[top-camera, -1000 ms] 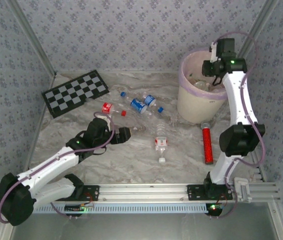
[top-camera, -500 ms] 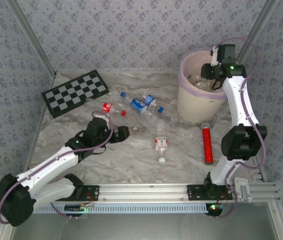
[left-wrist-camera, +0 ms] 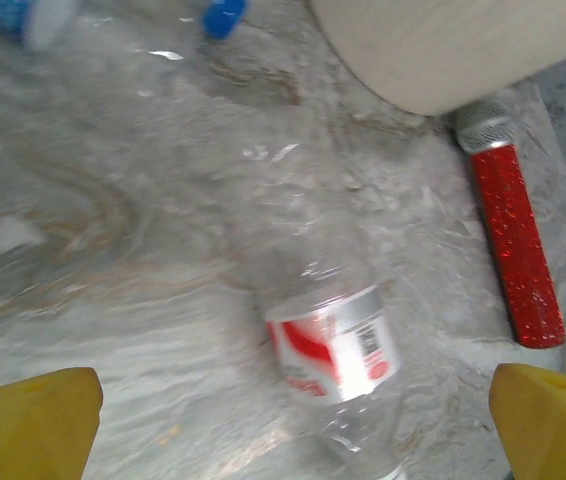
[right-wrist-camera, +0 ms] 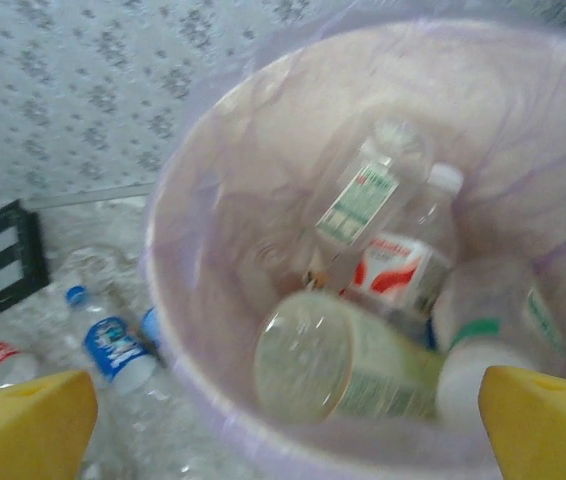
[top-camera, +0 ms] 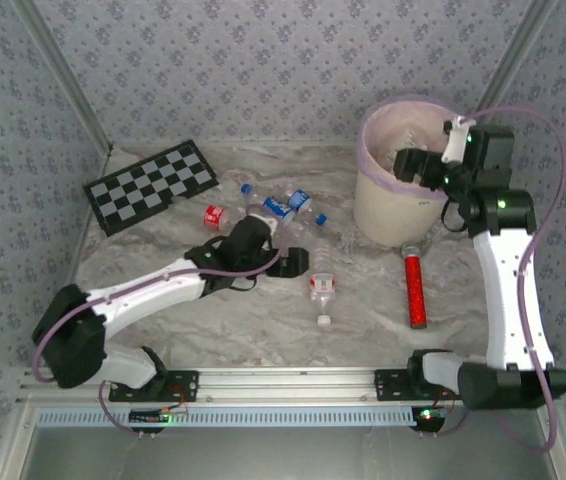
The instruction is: Put the plastic bottles in the bin
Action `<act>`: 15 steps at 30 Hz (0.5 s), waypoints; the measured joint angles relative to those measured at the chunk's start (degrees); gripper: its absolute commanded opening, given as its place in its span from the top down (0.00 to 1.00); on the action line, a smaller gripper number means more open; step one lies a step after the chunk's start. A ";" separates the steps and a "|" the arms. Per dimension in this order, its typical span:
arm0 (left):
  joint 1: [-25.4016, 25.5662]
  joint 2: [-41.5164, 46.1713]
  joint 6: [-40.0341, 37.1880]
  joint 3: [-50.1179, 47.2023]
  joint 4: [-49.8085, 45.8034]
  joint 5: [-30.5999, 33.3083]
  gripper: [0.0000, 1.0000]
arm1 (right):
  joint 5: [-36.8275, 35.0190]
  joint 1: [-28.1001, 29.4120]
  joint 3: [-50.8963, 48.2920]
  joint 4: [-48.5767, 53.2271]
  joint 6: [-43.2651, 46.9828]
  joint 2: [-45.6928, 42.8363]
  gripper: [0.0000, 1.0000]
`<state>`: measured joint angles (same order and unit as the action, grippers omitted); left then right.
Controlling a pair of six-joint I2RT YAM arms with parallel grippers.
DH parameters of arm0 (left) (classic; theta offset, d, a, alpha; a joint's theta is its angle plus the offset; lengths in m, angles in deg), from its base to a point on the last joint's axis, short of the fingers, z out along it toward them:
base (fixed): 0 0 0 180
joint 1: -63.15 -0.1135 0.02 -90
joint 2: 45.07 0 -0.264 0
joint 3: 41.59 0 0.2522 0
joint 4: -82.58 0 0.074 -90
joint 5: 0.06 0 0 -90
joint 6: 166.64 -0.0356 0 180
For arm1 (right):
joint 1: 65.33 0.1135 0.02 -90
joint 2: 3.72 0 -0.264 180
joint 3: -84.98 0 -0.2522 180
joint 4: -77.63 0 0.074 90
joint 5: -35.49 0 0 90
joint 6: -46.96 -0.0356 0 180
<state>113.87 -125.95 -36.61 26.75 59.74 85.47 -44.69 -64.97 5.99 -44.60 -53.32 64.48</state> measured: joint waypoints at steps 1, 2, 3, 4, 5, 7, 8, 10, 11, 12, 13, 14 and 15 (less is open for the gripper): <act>0.57 -1.77 -0.37 1.27 0.20 -0.26 0.01 | 0.87 0.22 -2.27 -0.20 -0.85 -1.88 0.00; 1.16 -3.82 -0.68 2.58 0.31 -0.63 0.01 | 1.64 0.52 -4.35 -0.15 -1.57 -3.56 0.00; 1.60 -5.88 -1.01 3.65 0.31 -0.98 0.01 | 2.29 0.90 -6.58 -0.17 -2.45 -5.31 0.00; 1.90 -7.61 -1.18 4.39 0.33 -1.29 0.01 | 2.86 1.27 -8.39 -0.02 -3.13 -6.73 0.00; 2.21 -9.68 -1.27 5.22 0.31 -1.75 0.01 | 3.34 1.57 -10.03 -0.02 -3.80 -8.13 0.00; 2.67 -13.46 -1.46 6.62 0.28 -2.62 0.01 | 4.24 2.12 -12.46 0.35 -4.85 -10.47 0.00; 2.91 -15.58 -1.66 7.48 0.22 -3.13 0.01 | 4.68 2.32 -13.51 0.48 -5.40 -11.61 0.00; 3.37 -18.99 -1.95 9.18 0.07 -3.82 0.01 | 5.18 2.43 -14.99 0.72 -5.92 -13.29 0.00; 3.72 -20.70 -2.10 10.21 0.02 -4.13 0.01 | 5.27 2.43 -15.76 0.74 -6.14 -13.97 0.00; 4.09 -22.21 -2.32 11.23 -0.04 -4.35 0.01 | 5.33 2.43 -16.57 0.79 -6.38 -14.56 0.00; 4.35 -23.37 -2.45 12.09 -0.13 -4.55 0.03 | 5.33 2.43 -17.31 0.76 -6.51 -14.93 0.00; 4.61 -24.55 -2.56 13.07 -0.22 -4.81 0.04 | 5.31 2.43 -18.43 0.57 -6.71 -15.39 0.00; 4.87 -25.55 -2.73 13.90 -0.26 -4.98 0.06 | 5.25 2.43 -19.61 0.66 -6.91 -15.74 0.00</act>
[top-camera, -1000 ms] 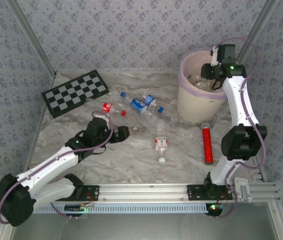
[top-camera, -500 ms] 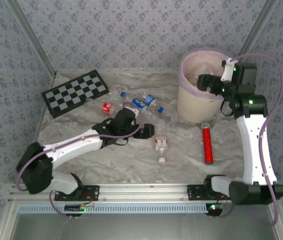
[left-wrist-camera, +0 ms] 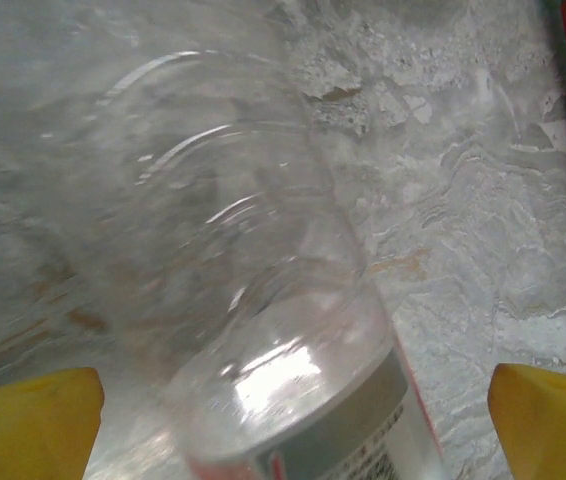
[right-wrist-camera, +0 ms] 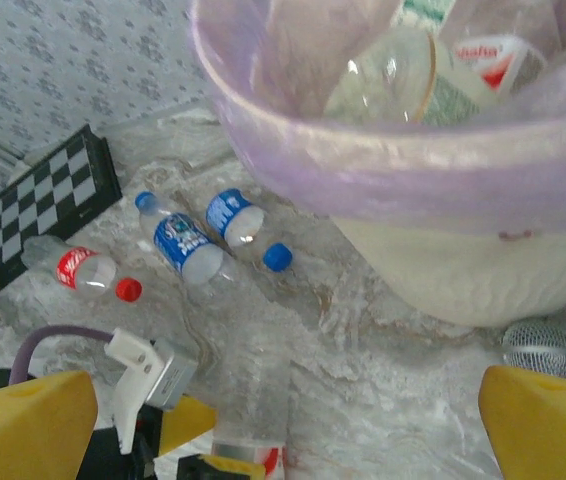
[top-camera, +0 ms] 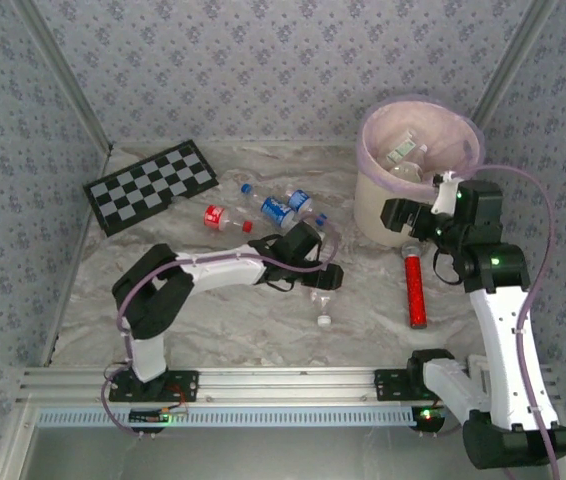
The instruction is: Put the plastic bottles in the bin
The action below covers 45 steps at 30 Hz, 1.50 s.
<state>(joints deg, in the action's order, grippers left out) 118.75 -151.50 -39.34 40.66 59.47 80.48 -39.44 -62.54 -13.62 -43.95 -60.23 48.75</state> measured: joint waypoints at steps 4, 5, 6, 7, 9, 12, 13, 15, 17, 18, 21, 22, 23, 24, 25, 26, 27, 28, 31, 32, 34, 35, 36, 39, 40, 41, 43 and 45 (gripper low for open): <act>0.42 -1.62 -0.72 0.90 -0.39 -0.11 0.20 | -0.04 0.04 -3.72 0.07 -1.05 -0.79 0.00; 0.42 -1.64 -1.05 0.92 -0.72 -0.15 0.22 | -0.04 0.04 -4.24 0.07 -1.31 -1.01 0.00; 0.42 -1.64 -1.33 0.96 -1.03 -0.15 0.24 | -0.04 0.04 -4.63 0.02 -1.53 -1.22 0.00; 0.42 -1.64 -1.44 1.03 -1.14 -0.17 0.27 | -0.04 0.04 -4.83 -0.04 -1.73 -1.40 0.00; 0.42 -1.62 -1.81 1.05 -1.11 -0.20 0.33 | -0.02 0.04 -5.03 -0.52 -2.10 -1.68 0.00; 0.42 -1.53 -2.14 1.07 -1.01 -0.11 0.39 | 0.24 0.04 -5.70 -2.08 -2.89 -1.90 0.00; 0.42 -1.44 -2.27 1.07 -1.01 0.00 0.40 | 0.46 0.04 -5.99 -2.56 -3.06 -1.92 0.00; 0.42 -0.92 -2.38 0.90 -1.11 0.33 0.41 | 1.36 0.13 -6.82 -3.65 -3.78 -1.92 0.00; 0.42 0.26 -2.84 -0.11 -1.11 0.85 0.41 | 2.40 0.28 -7.48 -4.55 -4.48 -1.92 0.00; 0.42 1.40 -3.41 -1.07 -1.20 1.31 0.41 | 3.13 0.44 -7.82 -5.03 -4.79 -1.92 0.00; 0.39 5.27 -5.62 -3.76 -1.55 2.56 0.42 | 5.97 0.94 -8.72 -6.67 -5.57 -1.97 0.00; 0.39 6.73 -6.58 -4.59 -1.55 2.89 0.42 | 7.15 1.09 -9.11 -7.19 -5.81 -2.08 0.00; 0.39 8.44 -7.67 -5.40 -1.60 3.32 0.42 | 8.59 1.20 -9.68 -7.89 -5.99 -2.19 0.00; 0.37 10.34 -8.85 -6.23 -1.64 3.78 0.42 | 10.05 1.36 -10.32 -8.39 -6.27 -2.23 0.00; 0.28 11.72 -9.68 -6.73 -1.64 4.15 0.42 | 11.10 1.49 -10.82 -8.81 -6.49 -2.23 0.01; 0.28 13.33 -10.67 -7.19 -1.62 4.44 0.42 | 12.26 1.66 -11.39 -9.33 -6.88 -2.10 0.03; 0.17 14.71 -11.52 -7.65 -1.42 4.70 0.42 | 13.16 1.84 -11.74 -9.44 -7.26 -1.84 0.04; 0.04 15.91 -12.28 -8.17 -1.11 4.87 0.43 | 13.77 2.12 -12.07 -9.75 -7.63 -1.40 0.05; -0.20 19.19 -14.12 -10.64 -0.11 5.18 0.44 | 15.15 4.02 -13.27 -11.67 -8.79 0.44 0.07; -0.26 19.80 -14.60 -11.39 0.15 5.29 0.44 | 15.58 4.94 -13.90 -12.59 -9.07 1.07 0.08; -0.48 20.55 -15.32 -12.79 0.94 5.40 0.44 | 16.65 7.06 -15.67 -15.13 -9.90 2.25 0.07; -0.48 20.87 -15.58 -13.68 1.60 5.40 0.44 | 17.29 8.11 -16.57 -16.39 -10.45 2.86 0.07; -0.50 21.24 -15.78 -14.53 2.29 5.35 0.45 | 17.88 9.29 -17.40 -17.79 -10.99 3.74 0.05; -0.52 21.70 -16.02 -15.74 3.43 5.22 0.46 | 17.94 11.89 -17.81 -19.67 -11.50 6.99 0.03; -0.52 21.70 -16.17 -15.74 3.74 5.22 0.46 | 17.35 12.55 -17.68 -19.67 -11.39 8.00 0.03; -0.52 21.70 -16.31 -15.74 4.07 5.22 0.46 | 16.70 13.38 -17.62 -19.71 -11.23 9.42 0.04; -0.50 21.68 -16.33 -15.74 5.01 5.22 0.44 | 15.63 14.40 -17.62 -19.74 -10.91 11.50 0.07; -0.52 21.51 -16.17 -15.74 5.40 5.22 0.31 | 13.77 15.06 -17.68 -19.76 -10.91 12.63 0.10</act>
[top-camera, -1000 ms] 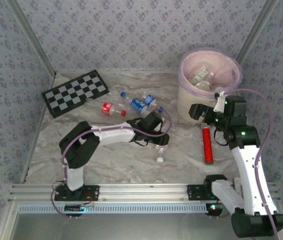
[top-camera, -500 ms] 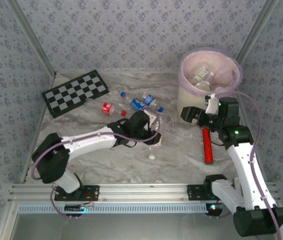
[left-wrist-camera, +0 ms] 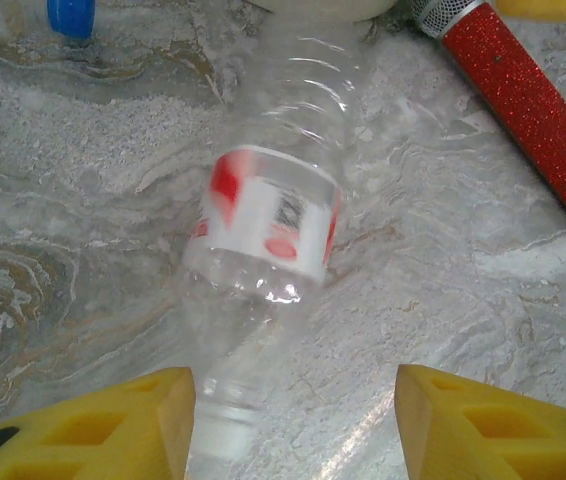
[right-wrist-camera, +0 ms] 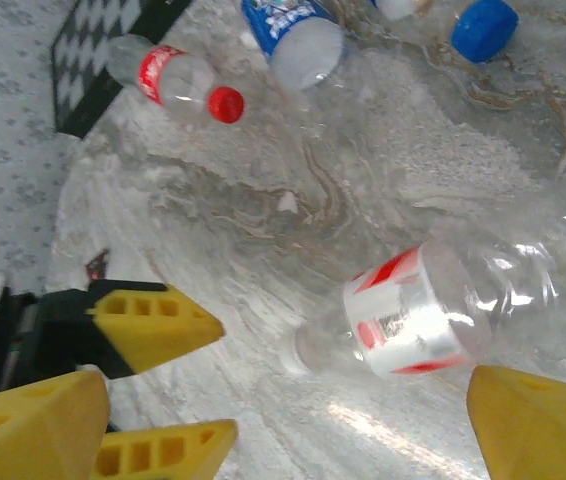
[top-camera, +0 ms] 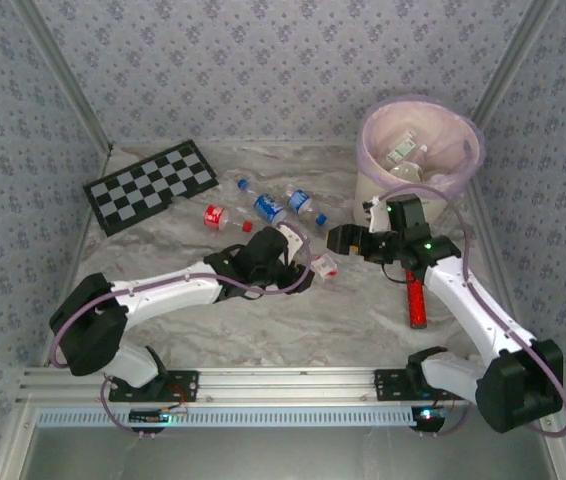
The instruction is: Put the plastic bottles in the bin
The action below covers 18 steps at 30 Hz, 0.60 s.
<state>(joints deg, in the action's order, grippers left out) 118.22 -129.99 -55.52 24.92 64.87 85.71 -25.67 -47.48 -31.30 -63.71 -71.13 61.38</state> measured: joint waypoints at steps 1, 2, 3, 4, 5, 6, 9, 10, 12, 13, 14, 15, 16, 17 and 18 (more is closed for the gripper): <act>0.00 -0.20 0.37 0.02 0.07 0.04 0.23 | -1.07 -0.02 -0.07 0.02 -0.09 -0.02 0.11; 0.02 -0.57 0.70 0.02 0.22 0.02 0.15 | -2.62 -0.22 -0.15 0.00 -0.35 -0.37 0.12; 0.02 -1.09 0.94 0.02 0.37 0.00 0.08 | -4.20 -0.59 -0.35 -0.09 -0.68 -0.96 0.13; 0.07 -1.51 1.25 0.02 0.50 0.04 0.04 | -5.44 -1.09 -0.57 -0.09 -0.92 -1.70 0.13; 0.11 -2.14 1.25 0.13 0.55 0.15 0.01 | -6.69 -1.81 -0.76 -0.04 -1.09 -2.67 0.13; 0.22 -2.93 1.05 0.44 0.52 0.46 0.01 | -7.76 -2.56 -0.98 -0.02 -1.29 -3.72 0.12; 0.81 -6.05 -0.37 2.62 0.26 0.94 0.01 | -10.62 -4.70 -1.29 0.52 -1.66 -7.04 0.09; 0.98 -7.04 -1.16 3.41 0.24 1.07 0.01 | -11.23 -5.31 -1.40 0.79 -1.75 -8.02 0.09; 1.33 -9.03 -2.95 5.40 -0.42 1.09 0.01 | -11.89 -6.99 -1.53 1.92 -1.95 -10.21 0.07; 1.36 -9.79 -3.61 6.34 -0.90 1.09 0.01 | -12.02 -7.89 -1.55 2.43 -1.95 -10.99 0.06; 1.40 -10.60 -4.20 7.56 -1.62 1.09 0.01 | -12.15 -9.16 -1.60 3.21 -1.95 -11.91 0.06; 1.57 -11.08 -4.31 8.52 -2.12 1.09 0.01 | -12.17 -10.23 -1.68 3.78 -1.95 -12.63 0.05; 1.60 -11.30 -4.15 9.09 -2.29 1.09 0.01 | -12.17 -11.10 -1.81 4.11 -1.95 -13.20 0.05; 1.60 -11.37 -3.39 9.60 -2.49 1.14 0.01 | -12.17 -12.00 -2.03 4.55 -1.95 -13.81 0.05; 1.57 -11.37 -1.49 10.01 -2.71 1.44 0.01 | -12.17 -12.52 -2.25 5.03 -1.95 -14.32 0.05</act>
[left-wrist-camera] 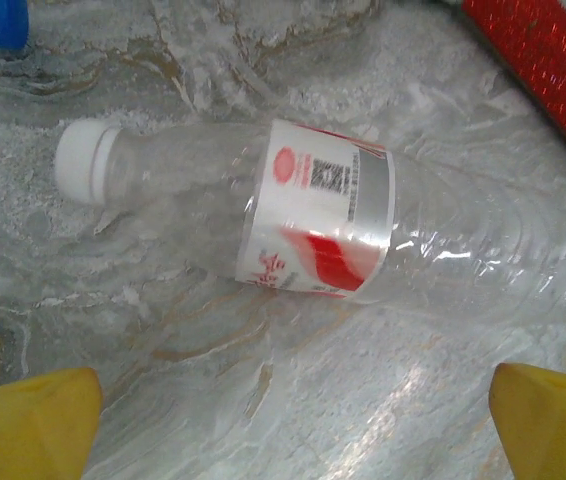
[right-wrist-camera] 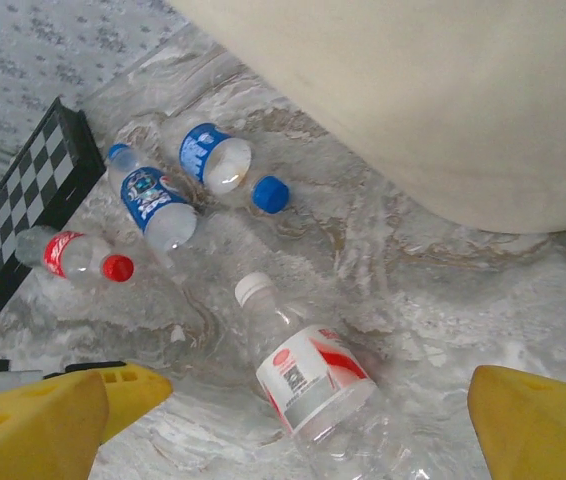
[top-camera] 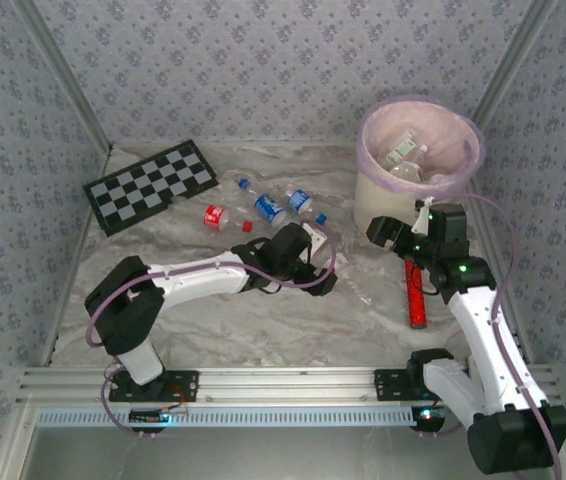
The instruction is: Put the plastic bottles in the bin
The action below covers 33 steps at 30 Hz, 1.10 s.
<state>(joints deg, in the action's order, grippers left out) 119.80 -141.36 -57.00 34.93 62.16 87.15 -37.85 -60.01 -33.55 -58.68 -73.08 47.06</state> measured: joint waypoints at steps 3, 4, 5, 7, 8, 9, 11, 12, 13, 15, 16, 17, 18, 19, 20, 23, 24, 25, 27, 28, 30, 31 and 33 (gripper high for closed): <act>-0.02 -0.20 10.23 0.90 0.07 0.79 0.01 | 0.00 -0.39 -0.52 1.18 0.02 -0.74 0.05; -0.02 -0.42 14.36 0.90 0.59 0.79 0.01 | 0.00 -0.39 -0.66 1.44 0.02 -0.76 0.05; 0.00 -0.85 19.47 0.90 1.44 0.87 0.01 | 0.00 -0.37 -0.76 1.66 0.04 -0.76 0.05; 0.07 -2.45 28.20 0.98 3.67 0.98 0.01 | 0.00 -0.37 -0.92 1.79 0.04 -0.76 0.05; 0.13 -3.72 32.50 1.31 4.42 1.22 0.01 | 0.00 -0.37 -0.92 1.79 0.07 -0.76 0.05; 0.24 -5.09 35.95 1.77 5.09 1.44 0.01 | -0.02 -0.37 -0.92 1.81 0.26 -0.76 0.04; 0.55 -8.37 41.81 3.50 5.68 1.90 0.01 | -0.24 -0.42 -0.92 2.05 0.76 -1.01 0.04; 0.83 -10.10 44.59 4.70 5.68 2.14 0.01 | -0.50 -0.50 -0.92 2.49 1.11 -1.33 0.04; 1.09 -11.45 46.58 5.60 5.81 2.19 0.01 | -0.87 -0.63 -0.92 2.97 1.40 -1.79 0.04; 1.88 -14.10 50.53 7.34 6.03 2.23 0.02 | -1.53 -1.11 -0.92 4.55 2.21 -3.21 0.04; 2.21 -14.99 51.78 7.96 6.01 2.23 0.02 | -1.75 -1.42 -0.92 5.18 2.49 -3.98 0.03; 2.58 -15.93 53.09 8.57 6.03 2.21 0.03 | -2.01 -1.77 -0.92 5.88 2.69 -4.76 0.03; 2.82 -16.81 54.23 9.16 6.08 2.19 0.04 | -2.25 -2.19 -0.92 6.40 2.91 -5.51 0.03; 3.04 -17.53 55.19 9.62 6.21 2.08 0.06 | -2.38 -2.54 -0.92 6.80 3.08 -6.08 0.03; 3.19 -18.43 56.26 10.01 6.82 1.92 0.08 | -2.40 -2.95 -0.92 7.17 3.30 -6.62 0.03; 3.21 -19.47 58.58 10.73 7.63 1.57 0.16 | -2.38 -3.98 -0.92 7.93 3.74 -7.39 0.03; 3.13 -19.98 58.97 10.91 7.80 1.55 0.21 | -2.38 -4.26 -0.92 8.13 3.85 -7.41 0.03; 2.97 -19.98 59.52 10.91 7.76 1.38 0.25 | -2.38 -4.52 -0.92 8.26 3.96 -7.41 0.03; 2.99 -20.28 60.15 10.88 8.76 0.90 0.33 | -2.38 -4.90 -0.92 8.35 3.98 -7.41 0.03; 3.02 -20.33 60.08 10.64 8.96 0.76 0.36 | -2.36 -5.03 -0.92 8.35 3.98 -7.41 0.03; 3.06 -20.15 59.43 10.10 9.53 0.83 0.40 | -2.34 -5.09 -0.92 8.35 3.98 -7.41 0.03; 3.06 -19.87 59.10 9.81 9.64 0.96 0.42 | -2.32 -5.09 -0.92 8.33 3.98 -7.41 0.03; 3.04 -18.47 56.94 8.66 8.96 1.44 0.44 | -1.81 -5.09 -0.92 8.31 3.98 -7.41 0.03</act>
<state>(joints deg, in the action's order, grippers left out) 122.83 -159.83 -0.06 43.58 71.12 88.59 -39.66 -65.10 -34.47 -50.38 -69.10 39.65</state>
